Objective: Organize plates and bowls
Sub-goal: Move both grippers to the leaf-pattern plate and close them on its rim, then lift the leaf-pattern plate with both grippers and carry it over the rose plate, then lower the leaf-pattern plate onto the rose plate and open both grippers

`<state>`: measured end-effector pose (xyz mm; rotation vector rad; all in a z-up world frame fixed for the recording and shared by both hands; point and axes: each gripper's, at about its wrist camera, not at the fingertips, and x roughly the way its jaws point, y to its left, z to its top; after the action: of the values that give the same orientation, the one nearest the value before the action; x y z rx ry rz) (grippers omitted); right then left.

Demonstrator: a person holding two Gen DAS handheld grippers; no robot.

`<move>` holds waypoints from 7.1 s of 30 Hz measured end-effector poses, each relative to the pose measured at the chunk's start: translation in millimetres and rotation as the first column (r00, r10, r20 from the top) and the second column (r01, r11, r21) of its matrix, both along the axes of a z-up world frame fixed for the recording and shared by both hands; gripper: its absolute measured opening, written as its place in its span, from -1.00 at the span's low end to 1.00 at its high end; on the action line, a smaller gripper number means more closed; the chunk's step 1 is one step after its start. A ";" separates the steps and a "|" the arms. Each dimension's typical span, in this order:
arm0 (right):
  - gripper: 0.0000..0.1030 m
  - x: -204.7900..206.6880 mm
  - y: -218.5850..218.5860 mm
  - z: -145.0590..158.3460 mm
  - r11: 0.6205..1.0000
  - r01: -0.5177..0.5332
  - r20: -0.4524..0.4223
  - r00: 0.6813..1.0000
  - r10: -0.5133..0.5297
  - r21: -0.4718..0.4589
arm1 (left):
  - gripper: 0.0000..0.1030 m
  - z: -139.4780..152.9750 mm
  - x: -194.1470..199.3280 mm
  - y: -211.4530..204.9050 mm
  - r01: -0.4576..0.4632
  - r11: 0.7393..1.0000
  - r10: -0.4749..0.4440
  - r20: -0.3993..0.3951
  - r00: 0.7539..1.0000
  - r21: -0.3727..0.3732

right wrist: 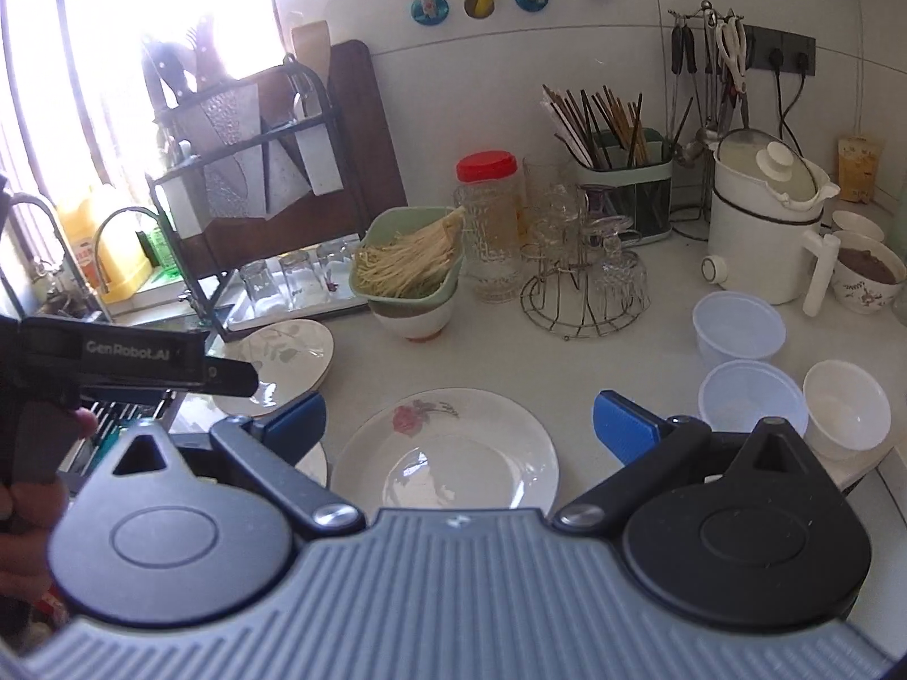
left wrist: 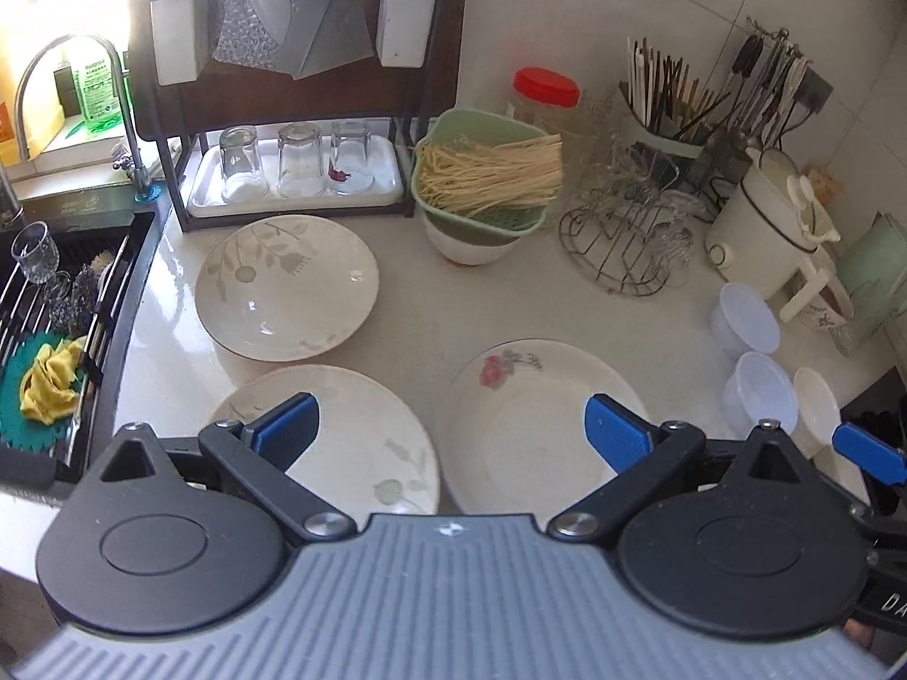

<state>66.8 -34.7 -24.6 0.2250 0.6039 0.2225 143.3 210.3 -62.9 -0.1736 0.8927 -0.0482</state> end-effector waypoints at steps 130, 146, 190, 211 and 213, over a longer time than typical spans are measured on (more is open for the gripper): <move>-0.72 110.1 -30.6 -133.8 0.987 -0.041 -0.401 0.910 0.102 0.158 | -0.09 -135.7 113.3 -25.0 0.162 0.968 -0.218 -0.320 0.922 -0.192; -0.74 118.9 -33.0 -141.3 0.978 -0.054 -0.409 0.903 0.134 0.201 | -0.07 -138.1 112.4 -28.9 0.093 0.983 -0.145 -0.355 0.924 -0.161; -0.74 110.6 -48.7 -70.8 0.986 -0.151 -0.187 0.969 0.161 0.068 | -0.04 -28.2 50.6 -37.3 -0.018 0.984 0.011 -0.038 0.999 -0.176; -0.74 33.3 -86.8 0.4 0.986 -0.137 -0.005 0.990 0.138 0.092 | -0.01 21.4 -30.9 -88.5 -0.045 0.997 0.051 0.104 0.993 -0.061; -0.74 26.3 -88.5 1.1 0.987 -0.138 -0.004 0.990 0.139 0.081 | -0.01 20.4 -44.6 -96.6 -0.053 0.998 0.057 0.111 0.992 -0.043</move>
<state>93.1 -123.1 -23.4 0.2619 0.6214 0.3802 98.8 113.8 -42.5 -0.2305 0.7744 -0.0243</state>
